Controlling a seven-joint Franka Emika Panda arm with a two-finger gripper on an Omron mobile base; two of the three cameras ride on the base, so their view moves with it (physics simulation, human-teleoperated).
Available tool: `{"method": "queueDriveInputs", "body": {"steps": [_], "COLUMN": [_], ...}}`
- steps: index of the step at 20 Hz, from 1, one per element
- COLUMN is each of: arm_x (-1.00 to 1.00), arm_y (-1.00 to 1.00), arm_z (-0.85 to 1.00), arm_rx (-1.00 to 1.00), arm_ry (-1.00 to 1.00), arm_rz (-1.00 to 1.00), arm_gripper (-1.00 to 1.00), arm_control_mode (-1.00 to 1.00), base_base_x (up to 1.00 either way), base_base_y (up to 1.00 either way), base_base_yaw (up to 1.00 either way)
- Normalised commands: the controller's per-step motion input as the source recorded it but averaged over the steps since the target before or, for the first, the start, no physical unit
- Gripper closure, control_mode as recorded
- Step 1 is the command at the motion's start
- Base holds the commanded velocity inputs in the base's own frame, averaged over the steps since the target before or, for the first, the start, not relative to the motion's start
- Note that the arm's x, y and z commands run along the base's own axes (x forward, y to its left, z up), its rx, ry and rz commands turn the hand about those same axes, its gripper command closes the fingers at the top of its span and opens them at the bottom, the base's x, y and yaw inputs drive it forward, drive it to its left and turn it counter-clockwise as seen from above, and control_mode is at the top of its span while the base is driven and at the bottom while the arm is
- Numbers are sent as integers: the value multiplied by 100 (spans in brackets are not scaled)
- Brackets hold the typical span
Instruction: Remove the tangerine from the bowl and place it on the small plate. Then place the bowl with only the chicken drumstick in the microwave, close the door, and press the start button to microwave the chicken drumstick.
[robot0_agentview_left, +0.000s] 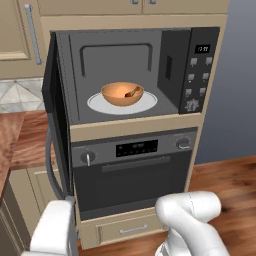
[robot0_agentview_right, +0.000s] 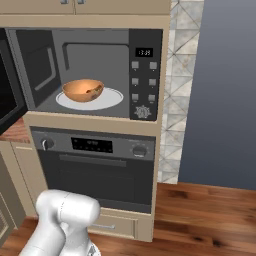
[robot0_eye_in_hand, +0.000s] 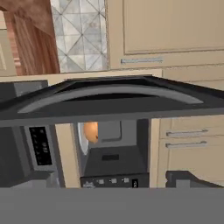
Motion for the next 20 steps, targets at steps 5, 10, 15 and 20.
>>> {"method": "queueDriveInputs", "body": {"steps": [5, 10, 15, 20], "arm_x": [76, 72, 74, 72], "arm_y": [73, 66, 46, -4], "arm_z": [-21, -38, -35, -9], "arm_rx": [-2, -2, -1, 0], "arm_ry": [5, 8, 8, 3], "arm_rz": [5, 4, 2, 1], "arm_gripper": [-100, -100, -100, -100], "arm_control_mode": [-100, -100, -100, -100], "base_base_x": [0, 0, 0, 0], "base_base_y": [0, 0, 0, 0], "base_base_yaw": [0, 0, 0, 0]}}
